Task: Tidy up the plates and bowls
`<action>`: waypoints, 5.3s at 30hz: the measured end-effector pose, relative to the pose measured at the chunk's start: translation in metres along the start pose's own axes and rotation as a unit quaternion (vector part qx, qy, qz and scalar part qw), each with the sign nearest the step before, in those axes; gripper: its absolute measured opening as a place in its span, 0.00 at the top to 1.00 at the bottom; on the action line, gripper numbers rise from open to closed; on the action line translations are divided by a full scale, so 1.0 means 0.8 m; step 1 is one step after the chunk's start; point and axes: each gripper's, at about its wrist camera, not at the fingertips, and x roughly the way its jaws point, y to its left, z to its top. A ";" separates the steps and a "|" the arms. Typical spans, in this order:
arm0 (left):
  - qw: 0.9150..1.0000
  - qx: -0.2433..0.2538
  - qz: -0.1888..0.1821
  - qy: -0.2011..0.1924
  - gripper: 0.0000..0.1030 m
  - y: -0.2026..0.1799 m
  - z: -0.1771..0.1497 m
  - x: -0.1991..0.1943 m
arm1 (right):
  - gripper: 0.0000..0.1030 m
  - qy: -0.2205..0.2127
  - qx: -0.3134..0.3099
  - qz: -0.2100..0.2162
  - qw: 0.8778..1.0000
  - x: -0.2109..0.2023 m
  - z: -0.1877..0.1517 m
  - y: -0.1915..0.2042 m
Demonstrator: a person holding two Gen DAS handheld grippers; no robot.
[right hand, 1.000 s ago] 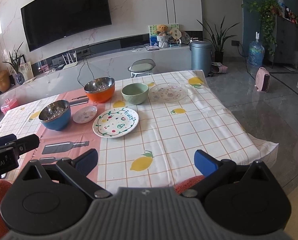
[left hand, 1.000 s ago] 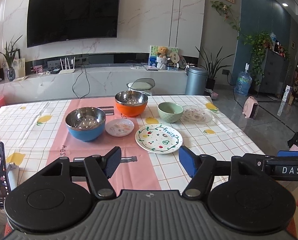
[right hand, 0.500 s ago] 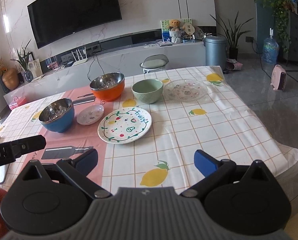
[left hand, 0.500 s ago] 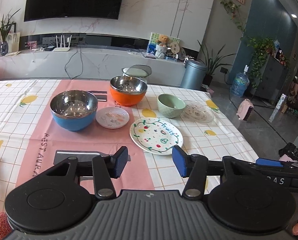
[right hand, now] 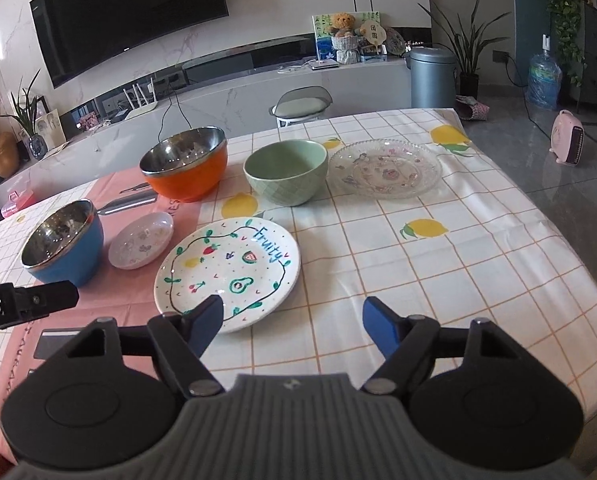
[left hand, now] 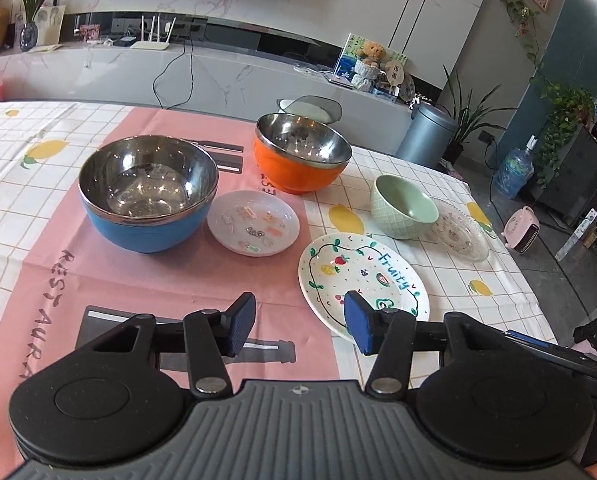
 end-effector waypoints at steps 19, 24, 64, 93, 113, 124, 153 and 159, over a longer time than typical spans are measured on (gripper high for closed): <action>0.997 -0.044 -0.055 0.009 0.38 0.032 0.009 0.103 | 0.53 0.037 0.116 0.043 0.992 0.132 0.039 -0.028; 0.996 -0.052 -0.070 0.016 0.38 0.030 0.010 0.110 | 0.57 0.027 0.102 0.043 0.993 0.134 0.038 -0.029; 0.999 -0.042 -0.030 0.009 0.72 0.047 -0.008 0.037 | 0.93 0.050 0.128 0.111 0.984 0.086 0.006 -0.001; 0.998 -0.056 0.000 0.020 0.72 0.094 -0.059 -0.014 | 0.93 0.093 0.113 0.149 0.978 0.047 -0.060 0.047; 0.999 -0.003 0.014 0.031 0.72 0.080 -0.068 -0.002 | 0.88 0.086 0.066 0.119 0.987 0.045 -0.063 0.054; 1.000 0.016 0.003 -0.014 0.56 0.042 -0.056 -0.058 | 0.59 0.040 0.082 0.125 0.988 -0.012 -0.040 0.028; 0.989 0.091 -0.105 -0.044 0.24 -0.182 0.017 -0.108 | 0.27 -0.021 0.151 0.077 0.985 -0.155 0.018 -0.129; 0.986 0.066 -0.144 -0.043 0.24 -0.196 0.049 -0.050 | 0.27 -0.034 0.174 0.060 0.982 -0.114 0.055 -0.157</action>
